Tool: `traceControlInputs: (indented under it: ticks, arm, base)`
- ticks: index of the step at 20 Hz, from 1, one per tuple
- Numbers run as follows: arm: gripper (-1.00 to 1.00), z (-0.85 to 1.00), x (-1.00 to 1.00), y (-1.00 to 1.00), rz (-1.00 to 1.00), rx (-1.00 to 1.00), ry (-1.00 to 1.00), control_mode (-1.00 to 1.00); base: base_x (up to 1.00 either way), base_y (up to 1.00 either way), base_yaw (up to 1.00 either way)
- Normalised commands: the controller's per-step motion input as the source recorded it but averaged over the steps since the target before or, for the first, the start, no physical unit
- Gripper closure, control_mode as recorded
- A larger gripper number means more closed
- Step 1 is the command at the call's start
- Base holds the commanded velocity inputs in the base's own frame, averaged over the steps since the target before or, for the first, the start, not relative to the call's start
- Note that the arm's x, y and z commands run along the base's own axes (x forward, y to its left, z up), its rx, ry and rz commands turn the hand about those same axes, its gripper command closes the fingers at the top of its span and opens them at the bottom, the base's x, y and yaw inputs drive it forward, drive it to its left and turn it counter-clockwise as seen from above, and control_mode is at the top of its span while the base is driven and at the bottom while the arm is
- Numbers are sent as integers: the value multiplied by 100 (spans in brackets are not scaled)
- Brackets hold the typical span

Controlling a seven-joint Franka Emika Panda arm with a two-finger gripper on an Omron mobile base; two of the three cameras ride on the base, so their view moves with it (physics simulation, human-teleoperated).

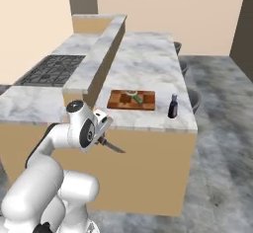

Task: Open the drawer on the right and place the cutting tools on the cutting board.

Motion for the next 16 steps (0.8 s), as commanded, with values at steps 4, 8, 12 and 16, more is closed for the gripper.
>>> traceControlInputs:
  ticks: [4,8,12,16]
  arm:
    - [100,0,0,0,0,0,0,100]
    - [100,0,0,0,0,0,0,100]
    - [100,0,0,0,0,0,0,100]
    - [100,0,0,0,0,0,0,100]
  base:
    - [100,-52,0]
    - [100,-8,0]
    - [100,18,-7]
    - [97,42,-8]
